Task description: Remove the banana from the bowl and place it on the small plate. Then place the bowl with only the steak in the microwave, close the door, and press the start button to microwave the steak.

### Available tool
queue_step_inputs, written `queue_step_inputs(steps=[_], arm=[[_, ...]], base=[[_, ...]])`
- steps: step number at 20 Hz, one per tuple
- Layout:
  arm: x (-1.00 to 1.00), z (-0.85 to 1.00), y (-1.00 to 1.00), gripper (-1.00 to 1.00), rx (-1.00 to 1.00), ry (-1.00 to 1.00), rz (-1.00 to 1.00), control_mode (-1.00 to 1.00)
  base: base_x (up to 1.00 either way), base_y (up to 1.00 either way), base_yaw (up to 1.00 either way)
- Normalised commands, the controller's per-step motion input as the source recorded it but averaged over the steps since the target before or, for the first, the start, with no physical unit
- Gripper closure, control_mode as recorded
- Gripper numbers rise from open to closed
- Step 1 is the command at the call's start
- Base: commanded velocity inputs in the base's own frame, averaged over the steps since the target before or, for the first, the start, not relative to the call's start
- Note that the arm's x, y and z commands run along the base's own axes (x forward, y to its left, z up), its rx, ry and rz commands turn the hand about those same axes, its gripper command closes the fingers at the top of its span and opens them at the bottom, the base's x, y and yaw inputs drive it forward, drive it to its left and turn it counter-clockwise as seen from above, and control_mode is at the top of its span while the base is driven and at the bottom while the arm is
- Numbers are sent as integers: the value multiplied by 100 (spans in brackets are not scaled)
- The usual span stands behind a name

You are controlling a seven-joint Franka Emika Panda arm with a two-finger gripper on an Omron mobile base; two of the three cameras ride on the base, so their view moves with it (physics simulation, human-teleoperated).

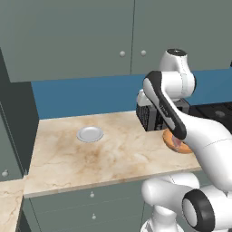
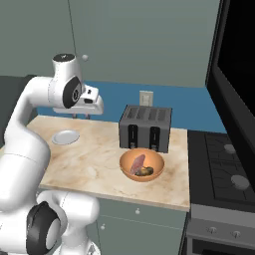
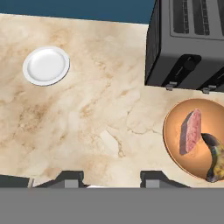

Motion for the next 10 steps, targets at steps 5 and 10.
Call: queue_step_inputs(steps=[5, 10], arm=[[1, -27, 0, -100, 0, 2, 0, -100], [6, -66, 1, -100, 0, 7, 0, -100]], base=[[0, 0, 0], [0, 0, 0]])
